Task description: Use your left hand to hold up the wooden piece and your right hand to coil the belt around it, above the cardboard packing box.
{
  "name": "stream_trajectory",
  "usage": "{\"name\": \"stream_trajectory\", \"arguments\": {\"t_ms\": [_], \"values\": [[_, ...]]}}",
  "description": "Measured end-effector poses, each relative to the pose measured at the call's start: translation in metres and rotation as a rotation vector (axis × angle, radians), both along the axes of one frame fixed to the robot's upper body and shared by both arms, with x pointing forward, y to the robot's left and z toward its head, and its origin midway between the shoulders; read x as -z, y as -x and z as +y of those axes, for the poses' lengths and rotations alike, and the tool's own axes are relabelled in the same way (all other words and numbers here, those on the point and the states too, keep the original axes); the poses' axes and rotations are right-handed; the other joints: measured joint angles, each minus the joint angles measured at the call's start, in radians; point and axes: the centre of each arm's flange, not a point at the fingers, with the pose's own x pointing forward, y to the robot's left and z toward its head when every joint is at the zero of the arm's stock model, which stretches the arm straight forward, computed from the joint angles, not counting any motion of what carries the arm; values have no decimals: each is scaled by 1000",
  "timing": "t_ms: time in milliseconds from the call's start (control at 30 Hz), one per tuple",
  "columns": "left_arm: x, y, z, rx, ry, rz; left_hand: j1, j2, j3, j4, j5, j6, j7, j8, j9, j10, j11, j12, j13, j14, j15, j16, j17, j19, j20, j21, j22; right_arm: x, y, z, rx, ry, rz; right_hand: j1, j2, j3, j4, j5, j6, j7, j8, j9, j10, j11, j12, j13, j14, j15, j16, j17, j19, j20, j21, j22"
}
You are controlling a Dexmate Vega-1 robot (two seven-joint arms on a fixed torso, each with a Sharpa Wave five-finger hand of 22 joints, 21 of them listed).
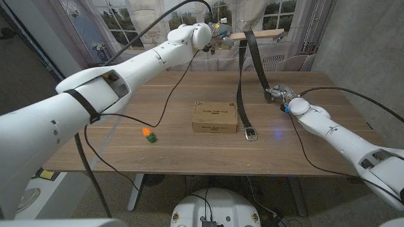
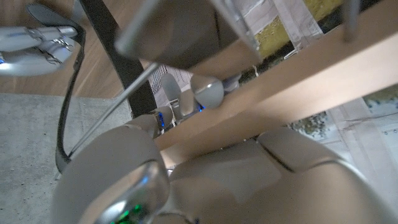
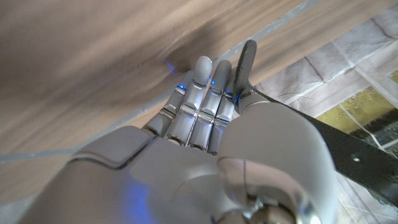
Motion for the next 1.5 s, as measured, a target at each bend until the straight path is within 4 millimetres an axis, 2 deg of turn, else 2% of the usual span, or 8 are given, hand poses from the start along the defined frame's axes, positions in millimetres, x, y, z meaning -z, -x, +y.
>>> {"name": "stream_trajectory", "arguments": {"t_ms": [33, 100, 133, 500, 800, 967, 1000, 1500], "values": [[5, 1, -1, 14, -37, 47, -5, -3, 0, 0, 0, 0, 0, 0, 0, -2, -2, 0, 0, 0, 0, 0, -1, -2, 2, 0, -1, -8, -12, -6, 37, 15, 8, 0, 0, 0, 0, 1, 0, 0, 1, 0, 0, 0, 0, 2, 0, 0, 0, 0, 0, 0, 4, 0], [1, 4, 2, 16, -32, 40, -6, -4, 2, -2, 3, -1, -1, 0, 0, -2, -2, 0, 0, 0, 0, -5, -2, -2, 2, 0, -7, -11, -11, -4, 38, 34, -10, 1, 1, 0, 0, 4, 0, 0, 6, 0, 0, 0, 0, 2, 0, 0, 0, 0, 0, 0, 5, 0], [6, 5, 0, 29, -57, 72, -6, -4, 3, -3, 5, -1, -1, 0, -3, -3, -3, 0, 0, 0, 0, -6, -2, -2, 2, 0, -9, -20, -24, -16, 88, 40, 9, 1, 1, 0, 0, 4, 0, 0, 7, 0, -2, 1, 0, 2, 0, 0, 0, 0, 0, 0, 5, 0], [15, 13, 5, 54, -93, 128, -11, -10, 3, -3, 5, -4, -5, 4, -9, -3, -3, 0, 0, -5, 5, -14, -6, -9, 5, -8, -38, -65, -29, -24, 156, 106, -53, 1, 1, 0, 8, 4, -7, 0, 8, 0, -7, 0, 0, 7, 0, 0, 0, 0, 0, 0, 13, -2], [23, 19, 7, 68, -121, 164, -19, -17, 3, -3, 12, -11, -12, 4, -18, -7, -7, 0, 0, -5, 5, -14, -10, -18, 7, -8, -57, -115, -19, -24, 190, 146, -145, 1, 1, 0, 8, 3, -13, -5, 15, 10, -9, -2, 0, 7, 0, 0, 0, 0, -4, -4, 21, -7], [26, 21, 6, 73, -128, 171, -26, -24, 3, -3, 20, -11, -12, 4, -20, -8, -8, 0, -5, -5, 5, -14, -15, -18, 7, -8, -66, -127, -16, -24, 203, 164, -167, 1, 1, 0, 8, 11, -14, -4, 15, 10, -11, -3, 0, 7, 0, 0, 0, 0, -4, -4, 21, -7], [28, 21, 6, 73, -141, 185, -26, -24, 3, -3, 20, -11, -12, 4, -22, -8, -8, 0, -5, -5, 5, -14, -15, -18, 7, -8, -66, -147, -9, -20, 194, 174, -206, 1, 1, 0, 8, 11, -14, -4, 15, 10, -11, -3, 0, 7, 0, 0, 0, 0, -4, -4, 23, -7], [37, 22, 1, 72, -183, 231, -22, -39, 7, -7, 35, -11, -15, 12, -28, -8, -8, 0, -4, -5, 5, -21, -19, -23, 9, -8, -84, -212, 23, 3, 150, 219, -355, 1, 1, 0, 16, 11, -16, -2, 15, 10, -14, -3, 0, 7, 0, 0, 0, 0, -7, 0, 38, -12]]}}
